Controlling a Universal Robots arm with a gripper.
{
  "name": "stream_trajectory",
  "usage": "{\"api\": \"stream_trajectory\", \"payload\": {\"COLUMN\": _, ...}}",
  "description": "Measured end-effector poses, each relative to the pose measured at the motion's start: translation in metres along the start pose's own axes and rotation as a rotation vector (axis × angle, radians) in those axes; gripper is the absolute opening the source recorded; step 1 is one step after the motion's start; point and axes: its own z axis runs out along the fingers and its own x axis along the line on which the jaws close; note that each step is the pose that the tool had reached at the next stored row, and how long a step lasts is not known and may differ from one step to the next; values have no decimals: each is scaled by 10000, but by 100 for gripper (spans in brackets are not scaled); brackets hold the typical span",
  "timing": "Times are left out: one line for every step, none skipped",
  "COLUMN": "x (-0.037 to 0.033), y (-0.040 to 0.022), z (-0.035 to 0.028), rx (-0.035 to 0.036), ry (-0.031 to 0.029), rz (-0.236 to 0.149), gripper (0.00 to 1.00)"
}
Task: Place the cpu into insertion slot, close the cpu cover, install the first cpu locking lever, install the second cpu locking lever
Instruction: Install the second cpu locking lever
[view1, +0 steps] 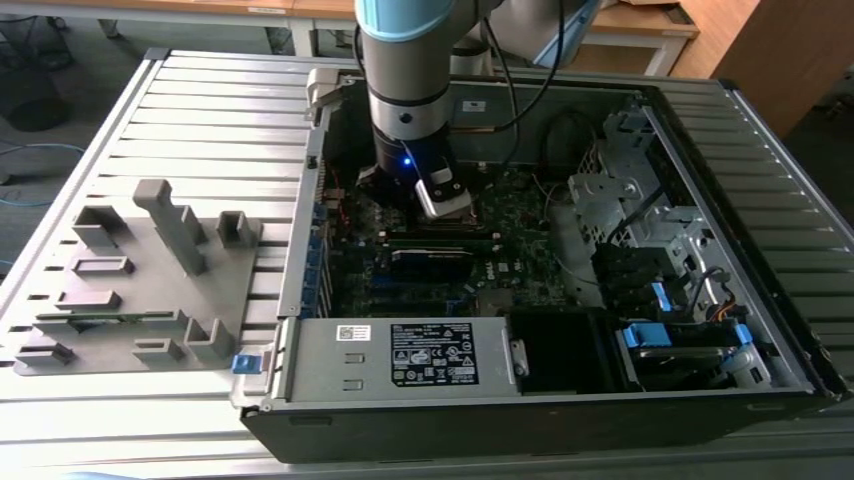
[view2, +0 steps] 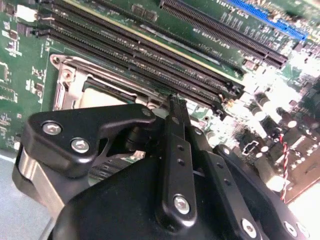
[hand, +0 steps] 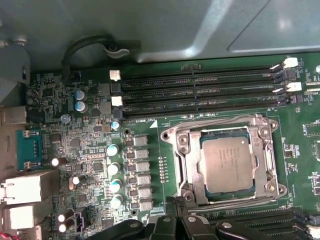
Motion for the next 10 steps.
{"api": "stream_trajectory", "payload": {"x": 1, "y": -5, "z": 0, "rx": -1, "ry": 0, "rz": 1, "gripper": 10}}
{"api": "stream_trajectory", "payload": {"x": 2, "y": -9, "z": -1, "rx": 0, "ry": 0, "rz": 1, "gripper": 10}}
{"api": "stream_trajectory", "payload": {"x": 2, "y": -13, "z": -1, "rx": 1, "ry": 1, "rz": 1, "gripper": 10}}
{"api": "stream_trajectory", "payload": {"x": 1, "y": -17, "z": -1, "rx": 1, "ry": 1, "rz": 1, "gripper": 10}}
{"api": "stream_trajectory", "payload": {"x": 2, "y": -21, "z": -1, "rx": 1, "ry": 0, "rz": 1, "gripper": 10}}
{"api": "stream_trajectory", "payload": {"x": 3, "y": -22, "z": 0, "rx": 0, "ry": -1, "rz": 1, "gripper": 10}}
{"api": "stream_trajectory", "payload": {"x": 4, "y": -22, "z": 1, "rx": -1, "ry": -3, "rz": 1, "gripper": 10}}
{"api": "stream_trajectory", "payload": {"x": 7, "y": -23, "z": 3, "rx": -2, "ry": -6, "rz": 1, "gripper": 10}}
{"api": "stream_trajectory", "payload": {"x": 9, "y": -23, "z": 3, "rx": -1, "ry": -6, "rz": 0, "gripper": 10}}
{"api": "stream_trajectory", "payload": {"x": 10, "y": -24, "z": 3, "rx": 1, "ry": -7, "rz": 0, "gripper": 10}}
